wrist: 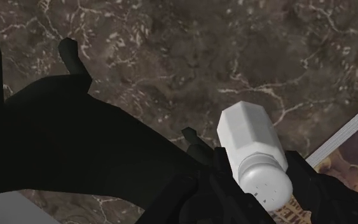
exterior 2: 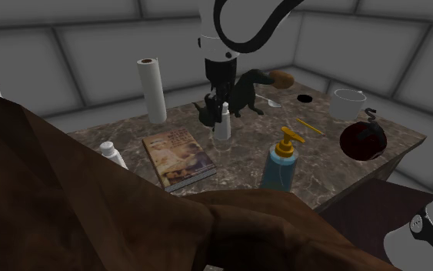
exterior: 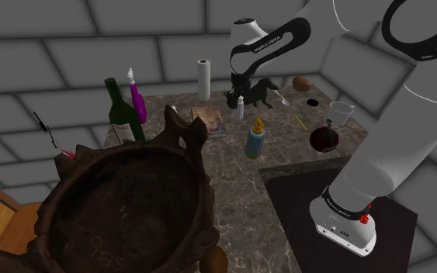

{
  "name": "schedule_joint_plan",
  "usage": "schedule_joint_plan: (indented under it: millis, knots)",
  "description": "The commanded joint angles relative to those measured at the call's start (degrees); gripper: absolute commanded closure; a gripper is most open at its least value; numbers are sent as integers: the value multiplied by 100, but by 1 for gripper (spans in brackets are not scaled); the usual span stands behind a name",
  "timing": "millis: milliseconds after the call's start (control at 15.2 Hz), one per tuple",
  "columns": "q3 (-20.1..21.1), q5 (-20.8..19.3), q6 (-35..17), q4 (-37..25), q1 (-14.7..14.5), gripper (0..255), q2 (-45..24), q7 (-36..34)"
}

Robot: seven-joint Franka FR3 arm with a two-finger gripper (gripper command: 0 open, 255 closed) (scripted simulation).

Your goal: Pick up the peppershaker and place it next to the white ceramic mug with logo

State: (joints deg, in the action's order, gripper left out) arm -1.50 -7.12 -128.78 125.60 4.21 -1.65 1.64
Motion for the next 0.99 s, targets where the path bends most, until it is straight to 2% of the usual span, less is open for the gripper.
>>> schedule_joint_plan:
  millis: [0, 924]
  knots:
    - [-2, 13, 151, -77, 2, 255, 74, 27]
    - [11, 77, 1199, -717, -11, 255, 485, 138]
